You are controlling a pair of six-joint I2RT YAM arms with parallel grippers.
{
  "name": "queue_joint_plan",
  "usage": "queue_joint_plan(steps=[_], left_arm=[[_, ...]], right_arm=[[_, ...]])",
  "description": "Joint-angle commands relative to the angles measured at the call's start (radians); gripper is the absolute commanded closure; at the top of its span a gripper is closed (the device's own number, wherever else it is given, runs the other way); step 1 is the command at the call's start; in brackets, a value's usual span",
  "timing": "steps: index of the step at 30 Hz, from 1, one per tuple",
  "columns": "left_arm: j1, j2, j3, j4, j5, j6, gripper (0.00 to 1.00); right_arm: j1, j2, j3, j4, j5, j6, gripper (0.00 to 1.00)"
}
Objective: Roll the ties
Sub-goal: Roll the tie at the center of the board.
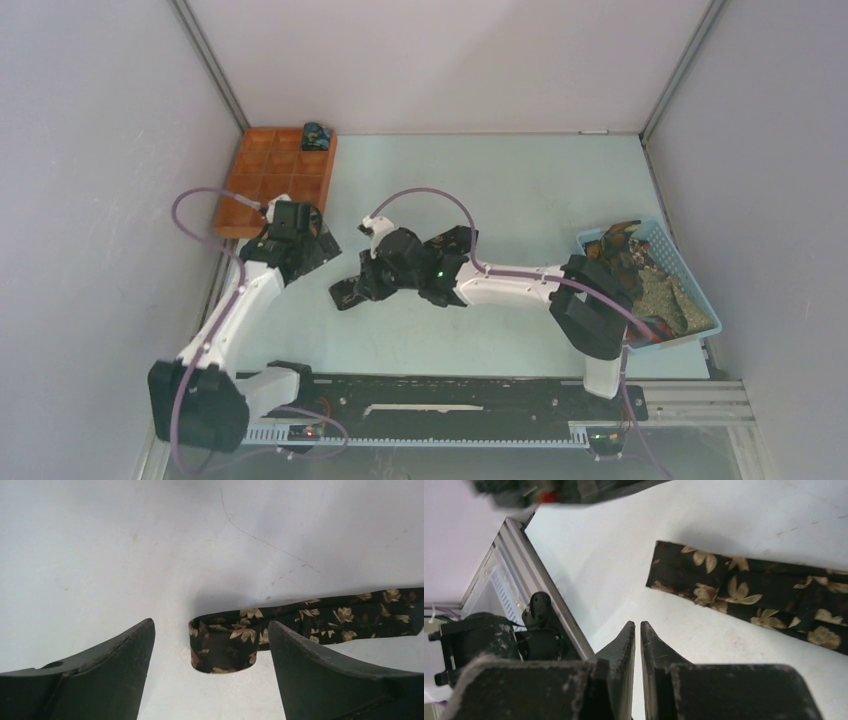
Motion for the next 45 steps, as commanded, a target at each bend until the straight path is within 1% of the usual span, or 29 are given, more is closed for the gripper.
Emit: queue_joint_plan(steps=[1, 5, 9, 12, 17, 25, 28, 34, 39, 45], left_arm=[[0.009, -0.187, -0.092, -0.029, -0.081, -0.089, 0.11], [0.009, -0.361, -0.218, -0.008, -0.055, -0.151, 0.13], [0.009, -0.496, -0.331, 0.031, -0.041, -0.202, 0.14], [0.009, -0.551, -0.382, 0.049, -0.025, -0.222, 0.15], [0.009, -0.607, -0.446, 0.086, 0.007, -0.235, 0.16], [0.009, -0.615, -0.493, 0.136, 0.045, -0.221, 0.19], [0.009, -0.601, -0.514, 0.165, 0.056, -0.221, 0.19], [0.009, -0.551, -0.554, 0.257, 0.091, -0.209, 0.24], [0.009, -0.539, -0.584, 0.326, 0.129, -0.205, 0.25], [0.009, -0.522, -0.606, 0.372, 0.158, -0.192, 0.25]], right_arm=[[-0.062, -0.010, 0.050, -0.006, -0.054, -0.002, 0.88], [-0.098, 0.059, 0.132, -0.044, -0.152, 0.007, 0.88], [-0.101, 0.150, 0.254, -0.136, -0.214, -0.021, 0.88], [-0.101, 0.199, 0.303, -0.158, -0.237, -0.020, 0.88], [-0.107, 0.245, 0.328, -0.161, -0.240, -0.015, 0.88], [-0.124, 0.306, 0.350, -0.178, -0.245, -0.017, 0.89], [-0.130, 0.323, 0.348, -0.176, -0.249, -0.014, 0.89], [-0.141, 0.339, 0.318, -0.162, -0.250, -0.013, 0.89], [-0.144, 0.346, 0.307, -0.158, -0.253, -0.011, 0.90], [-0.151, 0.346, 0.287, -0.148, -0.256, -0.006, 0.90]])
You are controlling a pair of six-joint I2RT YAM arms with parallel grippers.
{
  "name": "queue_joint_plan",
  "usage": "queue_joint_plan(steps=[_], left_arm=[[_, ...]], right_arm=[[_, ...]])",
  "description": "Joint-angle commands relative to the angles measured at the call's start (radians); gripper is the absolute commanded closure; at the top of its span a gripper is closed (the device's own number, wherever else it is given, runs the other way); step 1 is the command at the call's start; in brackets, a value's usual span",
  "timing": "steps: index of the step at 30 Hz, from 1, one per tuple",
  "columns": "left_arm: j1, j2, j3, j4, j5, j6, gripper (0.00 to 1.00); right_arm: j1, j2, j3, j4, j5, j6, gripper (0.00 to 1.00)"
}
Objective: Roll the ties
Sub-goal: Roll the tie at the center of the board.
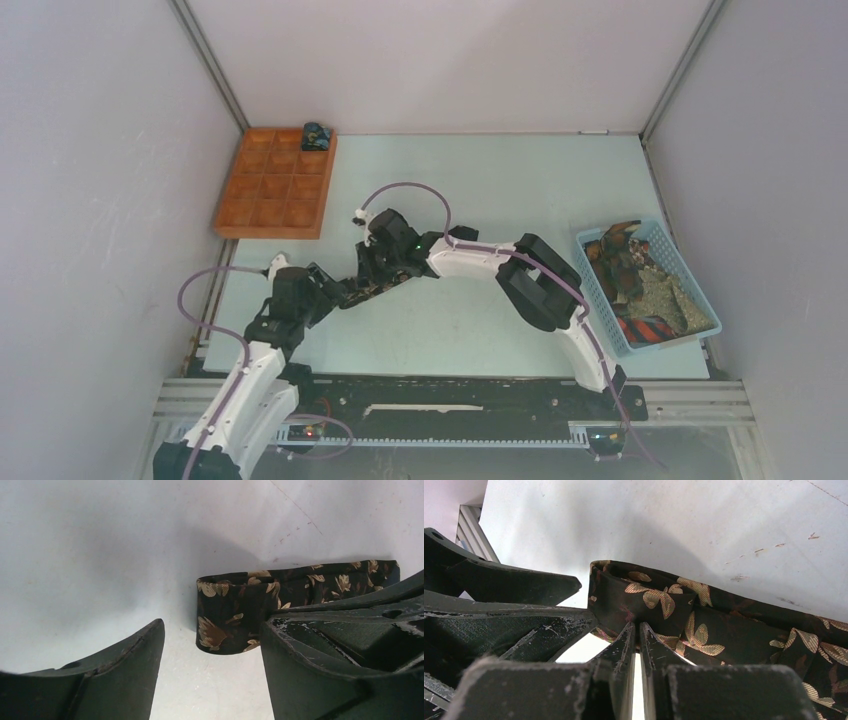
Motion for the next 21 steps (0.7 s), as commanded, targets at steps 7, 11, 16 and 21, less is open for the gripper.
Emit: queue_joint_plan(steps=[7, 11, 16, 21], left_arm=[[0.004, 0.034, -0.035, 0.129, 0.073, 0.014, 0.26], [0.002, 0.050, -0.050, 0.159, 0.083, 0.014, 0.28], [0.003, 0.097, -0.063, 0.206, 0.123, 0.015, 0.29], [0.000, 0.144, -0.068, 0.251, 0.137, 0.014, 0.29]], right_arm=[[-0.016, 0.013, -0.047, 0.033, -0.005, 0.007, 0.90], [-0.023, 0.014, -0.060, 0.039, -0.006, 0.010, 0.91], [-0.030, 0.017, -0.068, 0.043, -0.009, 0.012, 0.91], [-0.035, 0.020, -0.078, 0.048, -0.009, 0.012, 0.91]])
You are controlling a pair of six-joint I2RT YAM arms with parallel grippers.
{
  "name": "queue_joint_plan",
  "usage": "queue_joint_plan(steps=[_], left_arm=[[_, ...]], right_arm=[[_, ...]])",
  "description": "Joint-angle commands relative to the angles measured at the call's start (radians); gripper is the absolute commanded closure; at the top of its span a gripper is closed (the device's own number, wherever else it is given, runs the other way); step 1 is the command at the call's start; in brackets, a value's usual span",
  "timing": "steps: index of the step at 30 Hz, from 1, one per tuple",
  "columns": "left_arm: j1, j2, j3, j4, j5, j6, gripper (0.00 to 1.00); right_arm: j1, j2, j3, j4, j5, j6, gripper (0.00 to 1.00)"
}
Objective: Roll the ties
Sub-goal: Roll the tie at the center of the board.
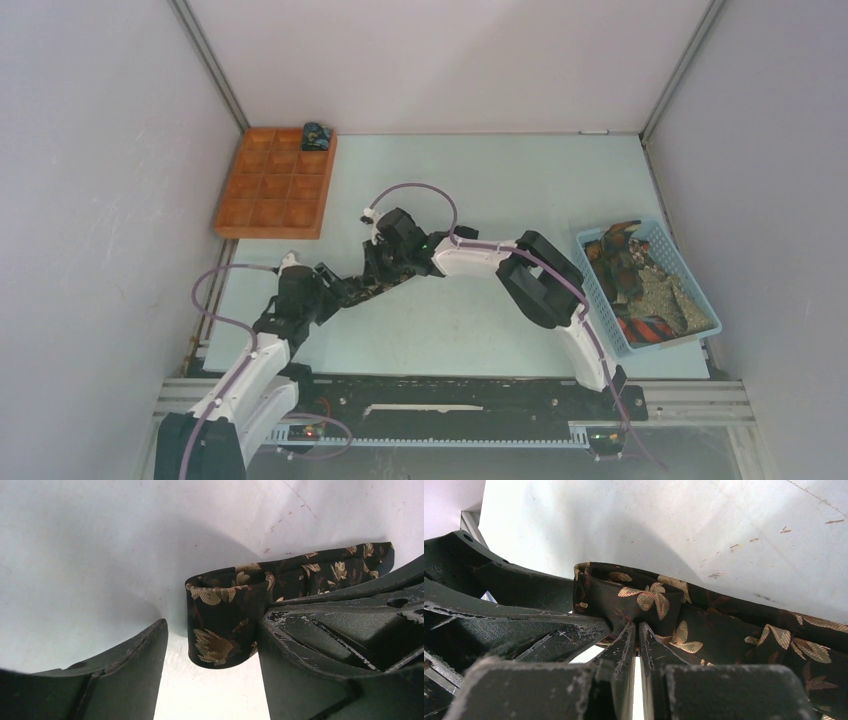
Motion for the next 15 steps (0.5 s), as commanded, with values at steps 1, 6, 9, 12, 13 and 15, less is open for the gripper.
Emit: queue_joint_plan(steps=[1, 6, 9, 12, 13, 15], left_arm=[[-0.001, 0.033, -0.013, 0.073, 0.032, 0.012, 0.30], [-0.010, 0.071, -0.021, 0.104, 0.040, 0.010, 0.32], [-0.016, 0.084, -0.034, 0.128, 0.040, 0.005, 0.35], [-0.024, 0.099, -0.037, 0.145, 0.039, 0.003, 0.40], [-0.028, 0.104, -0.038, 0.152, 0.037, 0.003, 0.42], [-0.036, 0.119, -0.033, 0.161, 0.036, 0.003, 0.45]], right_arm=[[-0.007, 0.020, -0.024, -0.013, 0.016, -0.005, 0.91], [-0.011, 0.024, -0.028, -0.012, 0.013, -0.003, 0.91], [-0.014, 0.023, -0.028, -0.011, 0.012, -0.002, 0.91], [-0.013, 0.024, -0.029, -0.010, 0.011, -0.003, 0.91], [-0.014, 0.025, -0.029, -0.010, 0.011, -0.003, 0.91], [-0.014, 0.021, -0.031, -0.009, 0.011, -0.002, 0.91]])
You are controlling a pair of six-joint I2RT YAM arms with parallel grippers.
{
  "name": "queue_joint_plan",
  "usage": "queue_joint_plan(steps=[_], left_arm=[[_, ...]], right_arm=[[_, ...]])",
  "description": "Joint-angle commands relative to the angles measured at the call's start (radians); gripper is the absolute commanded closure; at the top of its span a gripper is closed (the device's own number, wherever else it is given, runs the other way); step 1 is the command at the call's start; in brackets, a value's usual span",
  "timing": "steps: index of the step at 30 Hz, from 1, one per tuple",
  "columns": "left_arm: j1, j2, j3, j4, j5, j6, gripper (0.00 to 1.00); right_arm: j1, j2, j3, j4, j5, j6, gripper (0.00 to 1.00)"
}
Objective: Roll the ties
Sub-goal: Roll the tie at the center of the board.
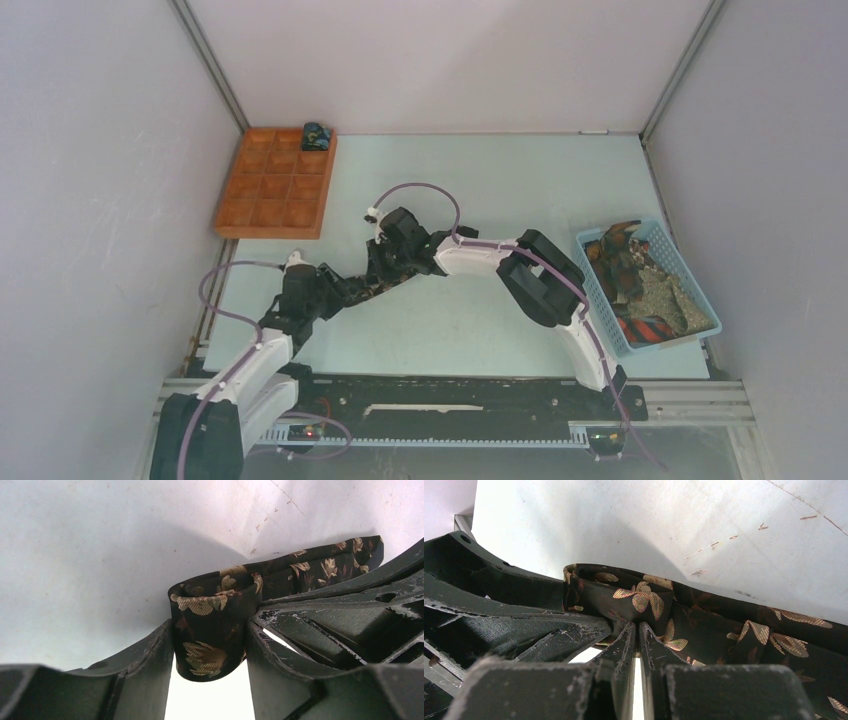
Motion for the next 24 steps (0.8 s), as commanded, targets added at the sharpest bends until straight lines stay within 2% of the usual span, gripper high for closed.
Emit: queue_joint_plan(steps=[1, 5, 8, 16, 24], left_arm=[[-0.024, 0.036, -0.005, 0.020, -0.001, 0.012, 0.47], [-0.046, 0.043, 0.012, 0.006, -0.018, 0.009, 0.59], [-0.065, 0.022, 0.037, -0.051, -0.044, 0.010, 0.63], [-0.102, 0.007, 0.129, -0.213, -0.128, 0.049, 0.69], [-0.158, 0.061, 0.238, -0.327, -0.186, 0.092, 0.72]], right_arm=[[-0.001, 0.019, -0.019, -0.009, 0.011, -0.002, 0.91], [0.002, 0.003, -0.019, -0.005, 0.005, 0.000, 0.91], [0.001, -0.021, -0.012, -0.011, 0.003, -0.003, 0.91], [-0.002, -0.095, -0.005, -0.035, 0.032, -0.012, 0.89], [0.004, -0.060, 0.016, -0.055, 0.043, -0.012, 0.89]])
